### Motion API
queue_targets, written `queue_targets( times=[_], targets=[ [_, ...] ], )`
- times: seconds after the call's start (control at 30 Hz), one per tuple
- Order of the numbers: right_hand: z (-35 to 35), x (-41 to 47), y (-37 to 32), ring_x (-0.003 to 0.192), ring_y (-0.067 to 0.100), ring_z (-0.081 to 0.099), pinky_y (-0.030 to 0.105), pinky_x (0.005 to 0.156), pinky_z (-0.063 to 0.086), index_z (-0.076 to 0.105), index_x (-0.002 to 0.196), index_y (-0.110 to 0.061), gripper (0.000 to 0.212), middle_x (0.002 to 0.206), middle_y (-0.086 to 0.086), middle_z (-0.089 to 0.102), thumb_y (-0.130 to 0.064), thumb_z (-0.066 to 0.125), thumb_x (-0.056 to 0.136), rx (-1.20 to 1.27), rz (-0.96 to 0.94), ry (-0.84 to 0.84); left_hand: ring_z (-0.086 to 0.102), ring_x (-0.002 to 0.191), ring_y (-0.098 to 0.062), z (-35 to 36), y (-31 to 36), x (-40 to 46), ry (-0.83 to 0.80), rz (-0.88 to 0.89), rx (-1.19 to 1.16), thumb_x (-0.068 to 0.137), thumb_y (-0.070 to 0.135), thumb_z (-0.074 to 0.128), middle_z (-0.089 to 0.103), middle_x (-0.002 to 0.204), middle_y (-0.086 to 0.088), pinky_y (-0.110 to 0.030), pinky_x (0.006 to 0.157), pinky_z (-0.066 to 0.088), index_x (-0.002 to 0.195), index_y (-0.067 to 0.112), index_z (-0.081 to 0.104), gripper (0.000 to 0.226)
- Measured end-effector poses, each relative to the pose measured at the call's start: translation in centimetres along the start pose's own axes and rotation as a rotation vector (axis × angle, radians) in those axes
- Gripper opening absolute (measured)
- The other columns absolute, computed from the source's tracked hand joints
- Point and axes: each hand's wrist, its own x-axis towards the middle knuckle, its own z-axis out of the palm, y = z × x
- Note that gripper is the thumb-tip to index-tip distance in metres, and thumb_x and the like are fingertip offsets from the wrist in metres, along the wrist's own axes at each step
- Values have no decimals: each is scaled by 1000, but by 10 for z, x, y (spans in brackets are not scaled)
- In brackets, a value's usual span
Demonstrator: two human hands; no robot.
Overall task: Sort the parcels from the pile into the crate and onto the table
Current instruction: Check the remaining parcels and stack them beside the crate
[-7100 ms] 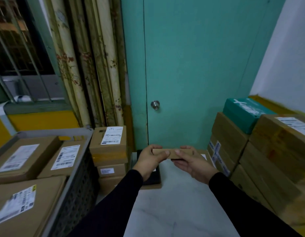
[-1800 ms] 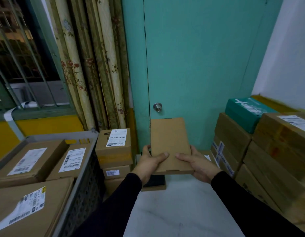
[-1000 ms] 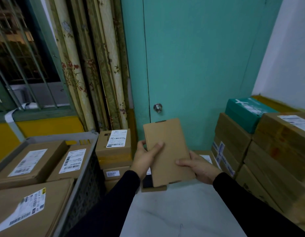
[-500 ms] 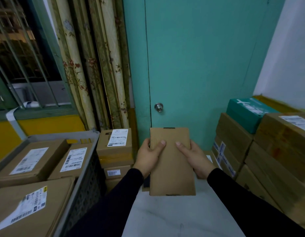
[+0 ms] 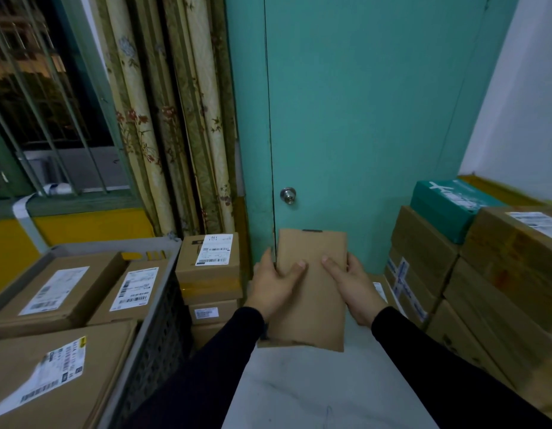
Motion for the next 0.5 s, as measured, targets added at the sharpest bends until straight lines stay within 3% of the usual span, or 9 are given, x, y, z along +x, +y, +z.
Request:
queue_targets(
  times=[0.1,0.2,0.33,0.43,0.5],
  targets=[
    [4,0,-6,95,21,70,44,89,58,55,112,-17,14,112,8,70,-23,61,101,23,-26,112,38,139,-25,6,5,-8,-127,-45,134,71,68,79,26,151,-3,-42,115,37,161,32,2,124],
    [12,0,-10,95,24,69,50,89,58,51,110,-19,14,112,10,68,-30,57,103,-6,6,125,30,143,-28,14,7,-15,-254,-47,274,62,75,79,17,156,-1,-47,115,39,159,40,-10,136],
    [19,0,-19,112,26,67,52,99,54,55,131,-23,48,124,6,69,-59,51,99,19,181,-36,37,139,-27,15,3,-14,-351,-156,176,54,76,83,19,157,0,-46,112,42,157,45,-11,143],
    [14,-2,-25,112,27,67,46,97,55,63,124,-25,38,125,5,70,-51,45,104,29,183,-160,49,127,-18,11,0,-15,-401,-190,-89,68,59,86,42,146,5,-37,106,43,160,39,-3,129],
    [8,1,-22,114,25,66,45,101,52,61,129,-25,39,130,4,68,-49,55,98,12,152,-202,52,118,-11,9,5,-16,-445,-173,-173,82,41,81,50,129,12,-31,100,41,161,34,6,109]
  ],
)
